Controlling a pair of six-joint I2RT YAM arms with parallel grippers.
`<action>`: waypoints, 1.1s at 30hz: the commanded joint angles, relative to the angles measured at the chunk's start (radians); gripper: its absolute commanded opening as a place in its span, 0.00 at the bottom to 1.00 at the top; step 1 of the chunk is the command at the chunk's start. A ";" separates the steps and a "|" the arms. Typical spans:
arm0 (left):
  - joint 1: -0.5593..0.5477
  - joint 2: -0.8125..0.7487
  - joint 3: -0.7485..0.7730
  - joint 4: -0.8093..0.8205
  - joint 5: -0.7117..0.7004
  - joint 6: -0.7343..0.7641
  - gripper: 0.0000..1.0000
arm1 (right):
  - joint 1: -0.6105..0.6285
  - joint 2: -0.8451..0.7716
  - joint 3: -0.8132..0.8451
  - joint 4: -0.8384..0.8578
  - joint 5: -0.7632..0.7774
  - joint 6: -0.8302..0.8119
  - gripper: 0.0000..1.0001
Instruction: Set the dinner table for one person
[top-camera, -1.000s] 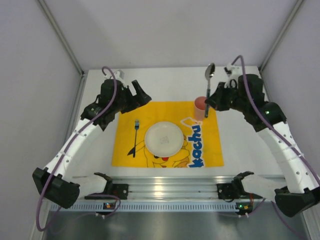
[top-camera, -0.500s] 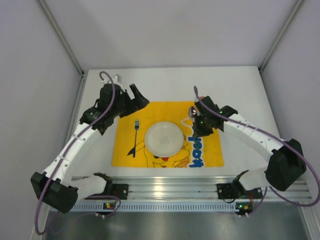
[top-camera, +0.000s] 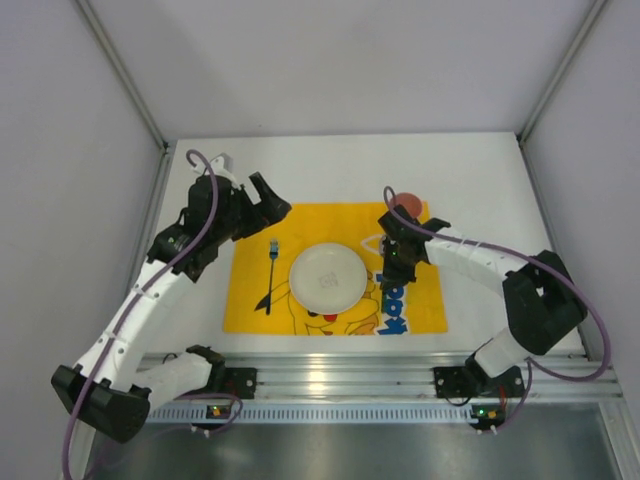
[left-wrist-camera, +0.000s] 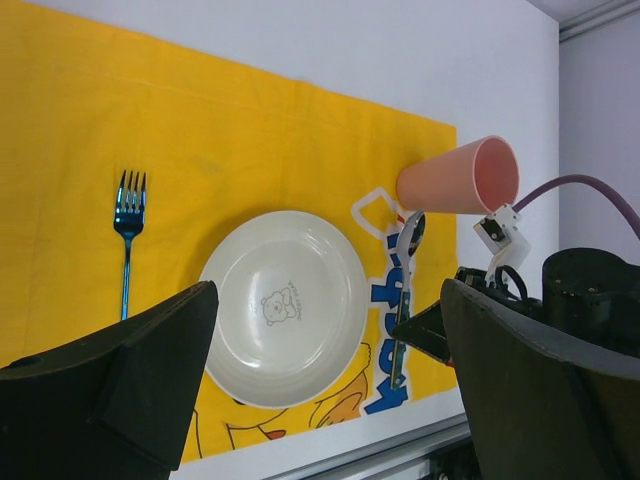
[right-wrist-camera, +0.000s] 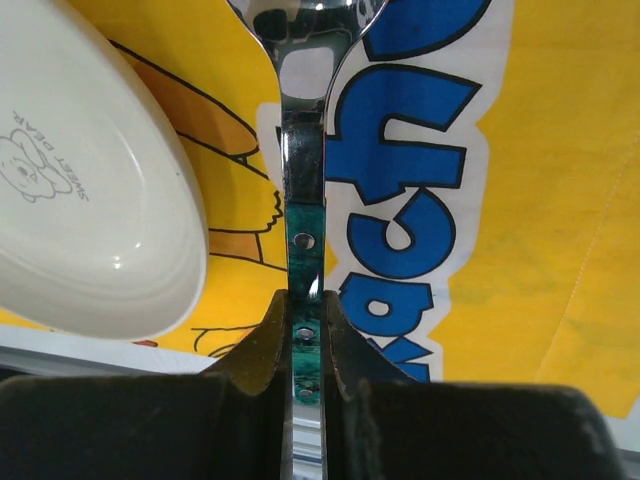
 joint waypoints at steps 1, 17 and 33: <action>0.001 -0.031 -0.010 -0.024 -0.031 0.015 0.98 | 0.010 0.029 -0.005 0.067 -0.018 0.035 0.00; 0.001 -0.064 -0.050 -0.024 -0.042 0.012 0.98 | 0.049 0.110 0.054 0.023 0.085 -0.043 0.00; 0.001 -0.091 -0.073 -0.021 -0.080 0.015 0.98 | 0.089 -0.044 0.123 -0.049 0.125 -0.106 0.73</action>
